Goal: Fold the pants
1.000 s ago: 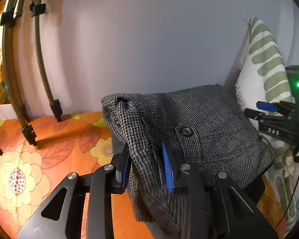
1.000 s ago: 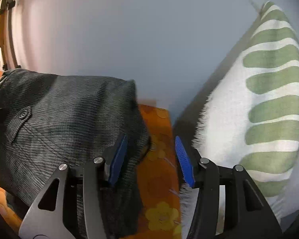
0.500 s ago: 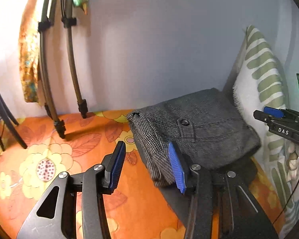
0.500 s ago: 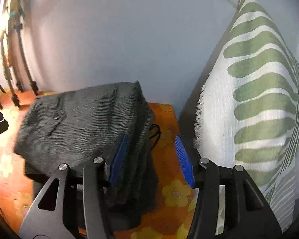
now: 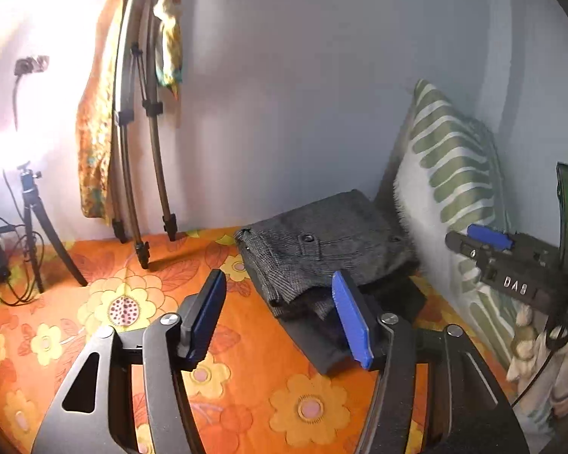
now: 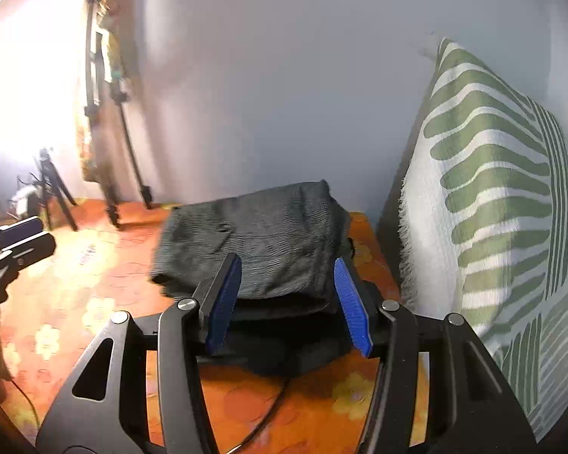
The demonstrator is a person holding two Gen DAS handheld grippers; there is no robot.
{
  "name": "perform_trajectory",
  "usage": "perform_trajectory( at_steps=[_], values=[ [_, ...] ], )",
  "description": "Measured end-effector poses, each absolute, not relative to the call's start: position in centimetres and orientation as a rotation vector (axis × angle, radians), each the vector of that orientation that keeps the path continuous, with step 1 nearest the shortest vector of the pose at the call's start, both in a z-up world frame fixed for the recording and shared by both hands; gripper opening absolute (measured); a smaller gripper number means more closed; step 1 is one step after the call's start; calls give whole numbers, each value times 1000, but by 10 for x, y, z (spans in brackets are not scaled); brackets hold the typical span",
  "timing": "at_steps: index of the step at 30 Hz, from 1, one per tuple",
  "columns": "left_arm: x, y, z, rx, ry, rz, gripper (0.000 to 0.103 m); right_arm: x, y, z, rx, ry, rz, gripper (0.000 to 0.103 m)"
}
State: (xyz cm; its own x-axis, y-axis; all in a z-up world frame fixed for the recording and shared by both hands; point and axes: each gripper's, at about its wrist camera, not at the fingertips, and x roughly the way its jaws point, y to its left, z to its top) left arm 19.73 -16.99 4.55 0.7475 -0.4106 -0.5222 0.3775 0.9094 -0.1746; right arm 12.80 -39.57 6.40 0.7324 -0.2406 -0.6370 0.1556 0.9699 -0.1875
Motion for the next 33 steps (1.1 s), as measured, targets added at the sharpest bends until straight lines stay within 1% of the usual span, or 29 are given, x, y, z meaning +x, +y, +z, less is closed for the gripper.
perform_trajectory(
  at_steps=[1, 2, 3, 4, 8, 10, 11, 12, 14, 16, 17, 18, 23, 27, 33],
  values=[
    [190, -167, 49, -61, 579, -439, 59, 119, -389, 67, -112, 706, -216, 56],
    [183, -163, 53, -62, 572, -446, 62, 111, -383, 69, -102, 697, -219, 59],
    [177, -161, 55, -62, 568, -450, 65, 101, -376, 71, -93, 684, -225, 65],
    [170, -158, 58, -62, 561, -456, 65, 92, -368, 73, -88, 670, -231, 69],
    [144, -146, 65, -55, 549, -479, 65, 62, -342, 76, -95, 641, -254, 73],
    [131, -141, 67, -42, 546, -489, 65, 47, -330, 76, -83, 628, -256, 85],
    [124, -138, 68, -33, 545, -493, 67, 40, -324, 77, -82, 620, -260, 88],
    [118, -136, 68, -25, 544, -495, 70, 35, -319, 77, -86, 612, -264, 91],
    [104, -129, 68, -7, 539, -496, 74, 23, -308, 77, -95, 597, -264, 93],
    [91, -124, 67, -2, 540, -492, 77, 14, -297, 77, -106, 591, -261, 100],
    [86, -121, 65, -3, 542, -493, 81, 11, -292, 76, -109, 587, -259, 101],
    [82, -118, 65, -4, 544, -494, 82, 6, -287, 76, -111, 584, -259, 101],
    [59, -108, 52, 53, 564, -450, 83, -9, -270, 69, -113, 579, -267, 103],
    [47, -96, 39, 42, 583, -441, 84, -14, -260, 61, -105, 579, -265, 103],
    [51, -87, 13, 36, 663, -391, 84, -13, -245, 38, -111, 596, -256, 103]
  ],
)
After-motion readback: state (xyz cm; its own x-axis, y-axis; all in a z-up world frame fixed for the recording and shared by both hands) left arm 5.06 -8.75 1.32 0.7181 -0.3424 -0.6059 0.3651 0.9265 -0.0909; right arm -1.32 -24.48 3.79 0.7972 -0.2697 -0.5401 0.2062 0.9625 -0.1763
